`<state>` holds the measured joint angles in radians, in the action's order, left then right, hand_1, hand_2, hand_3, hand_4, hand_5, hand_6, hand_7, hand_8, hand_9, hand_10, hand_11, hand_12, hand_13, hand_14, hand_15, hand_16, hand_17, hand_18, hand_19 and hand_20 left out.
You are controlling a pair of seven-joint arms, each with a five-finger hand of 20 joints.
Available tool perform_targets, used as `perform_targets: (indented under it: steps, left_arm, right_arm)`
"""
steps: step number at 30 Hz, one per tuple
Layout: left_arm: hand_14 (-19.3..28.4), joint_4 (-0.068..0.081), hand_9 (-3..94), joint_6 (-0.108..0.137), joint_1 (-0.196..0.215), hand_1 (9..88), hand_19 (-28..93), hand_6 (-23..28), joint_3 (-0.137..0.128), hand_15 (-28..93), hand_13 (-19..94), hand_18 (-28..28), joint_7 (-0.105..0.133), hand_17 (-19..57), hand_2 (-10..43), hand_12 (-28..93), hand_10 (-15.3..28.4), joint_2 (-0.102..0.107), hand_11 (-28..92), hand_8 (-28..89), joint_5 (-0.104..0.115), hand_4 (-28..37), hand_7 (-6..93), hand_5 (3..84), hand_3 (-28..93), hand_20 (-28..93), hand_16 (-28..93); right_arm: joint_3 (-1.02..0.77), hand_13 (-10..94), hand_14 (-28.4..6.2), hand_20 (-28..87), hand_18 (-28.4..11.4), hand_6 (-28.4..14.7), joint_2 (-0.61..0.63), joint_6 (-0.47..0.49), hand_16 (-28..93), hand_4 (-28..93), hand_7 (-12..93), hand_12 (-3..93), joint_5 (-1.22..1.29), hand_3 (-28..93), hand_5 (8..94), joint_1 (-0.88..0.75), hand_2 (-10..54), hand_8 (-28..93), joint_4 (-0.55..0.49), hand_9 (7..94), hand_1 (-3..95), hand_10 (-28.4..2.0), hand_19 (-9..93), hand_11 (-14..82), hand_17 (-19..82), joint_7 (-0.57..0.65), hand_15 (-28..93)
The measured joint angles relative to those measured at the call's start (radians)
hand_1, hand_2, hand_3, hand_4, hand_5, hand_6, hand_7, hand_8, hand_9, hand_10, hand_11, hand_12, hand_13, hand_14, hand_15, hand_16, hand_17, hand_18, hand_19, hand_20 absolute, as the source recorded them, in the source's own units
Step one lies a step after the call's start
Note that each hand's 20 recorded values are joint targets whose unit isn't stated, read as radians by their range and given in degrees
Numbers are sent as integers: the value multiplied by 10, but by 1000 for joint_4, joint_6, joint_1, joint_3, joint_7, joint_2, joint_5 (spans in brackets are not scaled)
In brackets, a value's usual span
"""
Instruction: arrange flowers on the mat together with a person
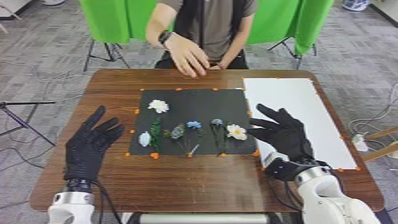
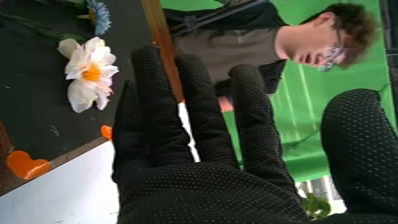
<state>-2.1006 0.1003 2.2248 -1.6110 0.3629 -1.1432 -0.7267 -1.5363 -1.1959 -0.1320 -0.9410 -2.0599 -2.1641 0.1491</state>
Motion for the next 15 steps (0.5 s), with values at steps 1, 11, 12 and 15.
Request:
perform_targets:
  steps: [1, 11, 12, 15]
  left_arm:
    - [248, 0, 373, 0, 0, 221, 756, 74, 0, 478, 312, 284, 1, 18, 83, 111, 190, 0, 246, -87, 0, -276, 117, 341, 744, -245, -76]
    - [248, 1, 374, 1, -2, 221, 751, 74, 4, 479, 311, 284, 5, 10, 83, 111, 189, 2, 248, -87, 1, -276, 116, 341, 745, -238, -75]
    - [248, 1, 374, 1, -2, 220, 750, 73, 5, 479, 311, 284, 5, 9, 83, 111, 189, 2, 248, -87, 1, -277, 116, 341, 745, -236, -75]
    - [248, 1, 374, 1, -3, 220, 748, 73, 6, 479, 311, 284, 6, 8, 83, 110, 190, 2, 248, -87, 1, -277, 117, 341, 745, -233, -76]
  right_arm:
    - [0, 408, -200, 186, -200, 12, 0, 1, 111, -258, 122, 138, 1, 748, 466, 0, 146, -124, 0, 529, 138, -171, 485, 133, 42, 0, 421]
    - [1, 408, -199, 186, -200, 13, 0, 1, 112, -259, 122, 139, 2, 748, 465, 0, 145, -123, 0, 530, 138, -171, 484, 134, 41, 0, 422]
    - [1, 408, -199, 186, -200, 12, 0, 1, 112, -258, 121, 139, 2, 748, 465, 0, 146, -123, 0, 530, 138, -171, 484, 134, 41, 0, 422]
    - [1, 407, -200, 186, -199, 13, 0, 1, 112, -258, 122, 139, 2, 747, 465, 1, 145, -123, 0, 529, 139, -170, 483, 134, 41, 0, 422]
